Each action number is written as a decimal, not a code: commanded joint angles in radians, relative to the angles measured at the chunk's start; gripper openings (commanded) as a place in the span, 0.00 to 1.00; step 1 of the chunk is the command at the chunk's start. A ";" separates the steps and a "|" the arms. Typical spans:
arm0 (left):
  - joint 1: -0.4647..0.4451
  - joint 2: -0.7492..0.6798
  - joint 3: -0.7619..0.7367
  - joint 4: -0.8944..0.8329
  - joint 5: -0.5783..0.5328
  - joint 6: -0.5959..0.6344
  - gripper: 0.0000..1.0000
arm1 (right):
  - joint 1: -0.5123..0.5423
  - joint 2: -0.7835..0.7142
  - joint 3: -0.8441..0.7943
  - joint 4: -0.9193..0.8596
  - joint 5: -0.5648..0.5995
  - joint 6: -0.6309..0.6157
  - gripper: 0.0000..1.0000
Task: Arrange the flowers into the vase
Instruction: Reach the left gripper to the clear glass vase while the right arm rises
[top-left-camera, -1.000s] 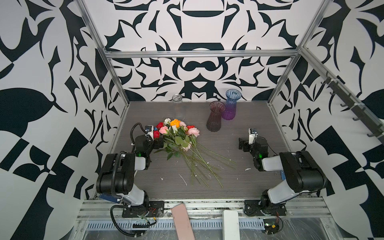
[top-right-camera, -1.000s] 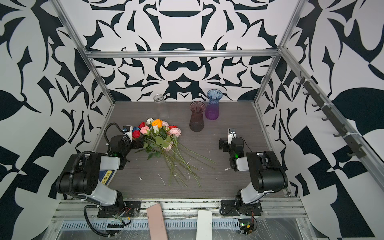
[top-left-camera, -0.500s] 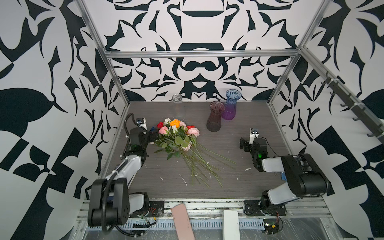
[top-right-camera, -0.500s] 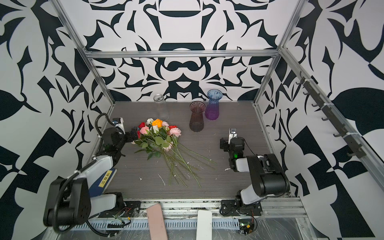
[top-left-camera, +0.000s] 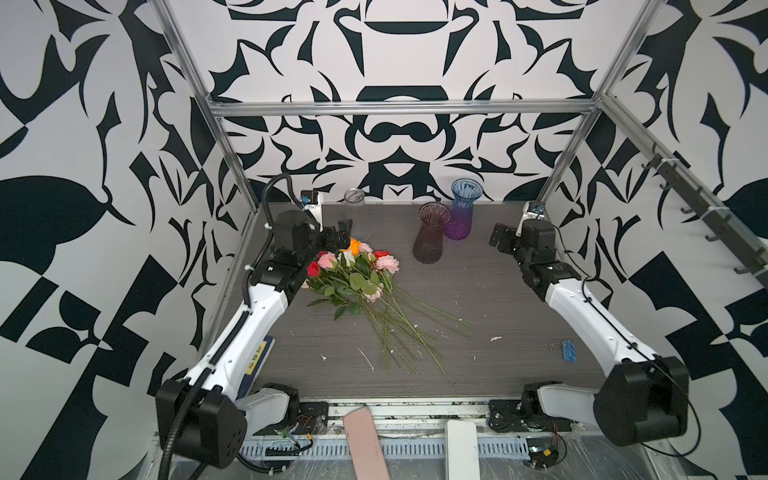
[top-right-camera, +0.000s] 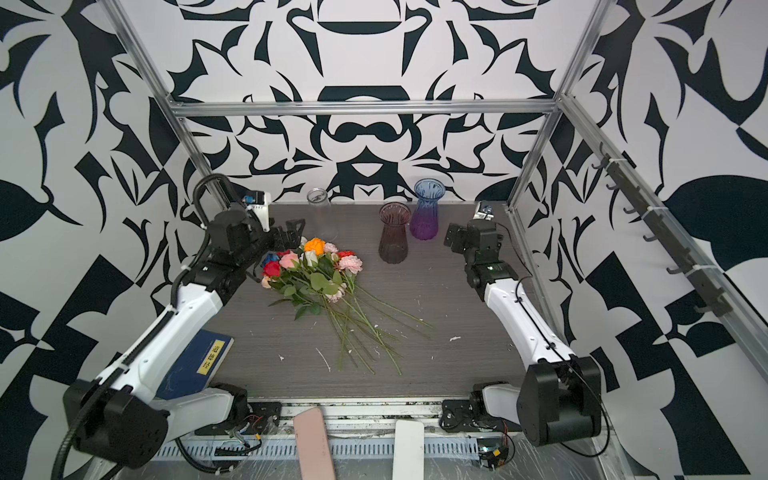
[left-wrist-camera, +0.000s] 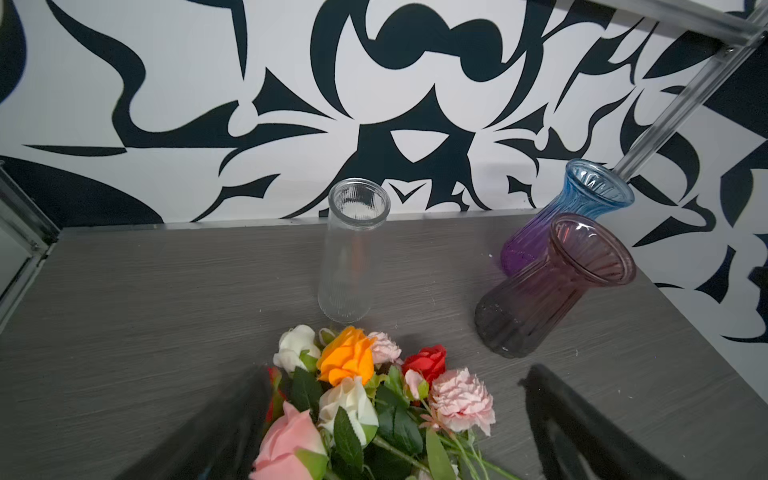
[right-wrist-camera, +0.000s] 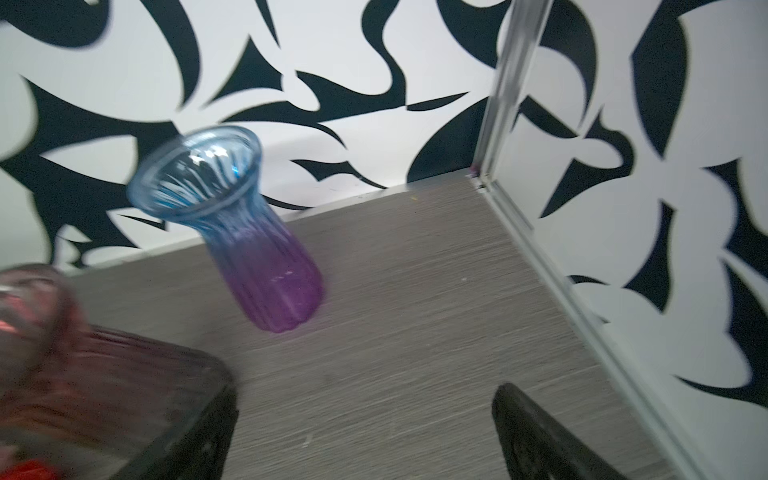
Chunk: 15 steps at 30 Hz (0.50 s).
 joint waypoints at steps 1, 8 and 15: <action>0.014 0.109 0.113 -0.185 -0.067 -0.083 0.99 | 0.000 -0.015 0.077 -0.200 -0.153 0.215 1.00; 0.118 0.394 0.489 -0.449 0.097 -0.271 0.99 | -0.005 0.031 0.177 -0.380 -0.262 0.362 1.00; 0.220 0.571 0.625 -0.387 0.331 -0.432 0.99 | -0.004 -0.016 0.181 -0.453 -0.344 0.360 1.00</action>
